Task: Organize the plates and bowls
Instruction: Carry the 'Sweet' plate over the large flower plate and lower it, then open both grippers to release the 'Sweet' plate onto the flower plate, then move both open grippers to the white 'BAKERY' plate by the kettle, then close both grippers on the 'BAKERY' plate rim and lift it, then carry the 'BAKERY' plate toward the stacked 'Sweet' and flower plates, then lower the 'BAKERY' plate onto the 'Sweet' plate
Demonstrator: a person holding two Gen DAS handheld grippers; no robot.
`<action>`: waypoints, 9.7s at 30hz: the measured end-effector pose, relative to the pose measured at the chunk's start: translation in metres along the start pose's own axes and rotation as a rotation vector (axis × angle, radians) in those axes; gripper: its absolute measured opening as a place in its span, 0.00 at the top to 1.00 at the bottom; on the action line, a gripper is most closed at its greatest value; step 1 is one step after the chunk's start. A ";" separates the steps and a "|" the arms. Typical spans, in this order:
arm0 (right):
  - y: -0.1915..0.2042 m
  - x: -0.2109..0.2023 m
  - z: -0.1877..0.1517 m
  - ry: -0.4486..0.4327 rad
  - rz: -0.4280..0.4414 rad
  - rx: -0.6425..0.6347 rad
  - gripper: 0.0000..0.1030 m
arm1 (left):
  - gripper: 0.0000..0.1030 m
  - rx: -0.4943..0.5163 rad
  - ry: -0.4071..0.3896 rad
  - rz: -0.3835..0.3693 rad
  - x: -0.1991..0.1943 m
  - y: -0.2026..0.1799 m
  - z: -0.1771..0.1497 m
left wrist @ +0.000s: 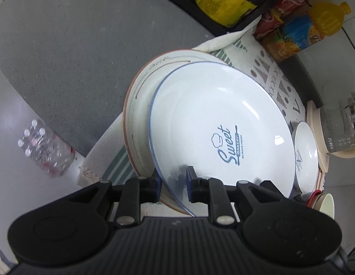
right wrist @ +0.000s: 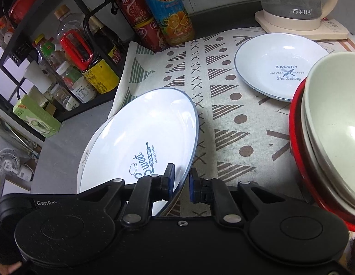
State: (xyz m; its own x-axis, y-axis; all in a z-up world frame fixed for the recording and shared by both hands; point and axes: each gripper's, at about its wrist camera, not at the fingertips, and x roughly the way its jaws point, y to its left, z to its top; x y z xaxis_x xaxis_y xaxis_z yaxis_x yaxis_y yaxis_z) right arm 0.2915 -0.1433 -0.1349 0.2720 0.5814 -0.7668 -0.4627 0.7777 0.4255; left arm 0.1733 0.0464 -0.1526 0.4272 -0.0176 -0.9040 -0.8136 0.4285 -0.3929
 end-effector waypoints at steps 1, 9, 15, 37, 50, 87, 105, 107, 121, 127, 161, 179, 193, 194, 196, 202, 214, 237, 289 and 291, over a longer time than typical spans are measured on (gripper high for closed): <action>0.000 0.000 0.000 -0.001 0.001 0.003 0.89 | 0.77 -0.003 0.022 -0.004 0.000 0.000 0.003; -0.002 0.006 0.000 0.013 -0.020 0.014 0.92 | 0.49 -0.048 0.063 0.009 -0.026 0.004 0.021; -0.004 0.012 0.003 0.052 -0.020 0.087 0.93 | 0.45 0.033 -0.057 0.114 -0.032 0.005 0.040; 0.013 0.035 0.015 0.118 -0.057 -0.042 0.84 | 0.80 0.071 -0.135 0.094 -0.005 0.022 0.056; 0.022 0.020 0.031 0.111 -0.073 -0.155 0.33 | 0.54 0.048 -0.128 0.176 -0.015 0.018 0.062; 0.039 -0.029 0.094 -0.171 -0.085 -0.087 0.02 | 0.00 0.309 -0.155 -0.001 -0.032 -0.058 0.085; 0.000 -0.030 0.107 -0.196 -0.270 0.088 0.02 | 0.00 0.544 0.015 -0.056 0.012 -0.118 0.100; -0.006 -0.032 0.109 -0.199 -0.281 0.105 0.02 | 0.00 0.554 0.030 -0.047 0.017 -0.125 0.098; -0.064 -0.048 0.134 -0.229 -0.337 0.138 0.03 | 0.00 0.638 0.093 -0.001 0.053 -0.191 0.068; -0.098 -0.049 0.147 -0.196 -0.342 0.179 0.03 | 0.00 0.621 0.106 0.023 0.071 -0.216 0.058; -0.237 0.029 0.161 0.220 -0.160 0.404 0.75 | 0.59 0.348 0.230 0.000 0.152 -0.253 0.040; -0.242 0.049 0.161 0.320 -0.034 0.405 0.90 | 0.85 0.295 0.272 -0.003 0.148 -0.253 0.036; -0.201 0.032 0.176 0.216 -0.011 0.307 0.90 | 0.88 0.310 0.187 -0.063 0.110 -0.250 0.066; -0.199 0.031 0.175 0.211 -0.012 0.308 0.90 | 0.88 0.313 0.183 -0.068 0.109 -0.249 0.068; -0.192 0.031 0.175 0.200 -0.011 0.307 0.90 | 0.88 0.312 0.182 -0.070 0.106 -0.247 0.073; -0.173 0.026 0.174 0.172 -0.012 0.294 0.90 | 0.88 0.324 0.165 -0.082 0.093 -0.237 0.084; -0.124 0.021 0.161 0.116 -0.010 0.284 0.90 | 0.88 0.350 0.132 -0.111 0.059 -0.204 0.106; -0.044 -0.013 0.096 0.013 -0.017 0.299 0.89 | 0.88 0.448 0.073 -0.176 -0.006 -0.138 0.108; 0.012 -0.007 0.044 0.127 -0.030 -0.037 0.89 | 0.84 0.199 0.129 -0.069 0.004 -0.013 0.030; 0.012 -0.005 0.044 0.128 -0.041 -0.039 0.89 | 0.83 0.203 0.136 -0.073 0.005 -0.013 0.030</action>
State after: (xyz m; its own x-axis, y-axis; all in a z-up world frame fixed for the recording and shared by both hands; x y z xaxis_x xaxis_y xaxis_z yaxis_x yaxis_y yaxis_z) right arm 0.3219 -0.1263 -0.1049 0.1828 0.5119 -0.8393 -0.4865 0.7890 0.3753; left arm 0.1978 0.0676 -0.1475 0.4144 -0.1705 -0.8940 -0.6810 0.5936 -0.4288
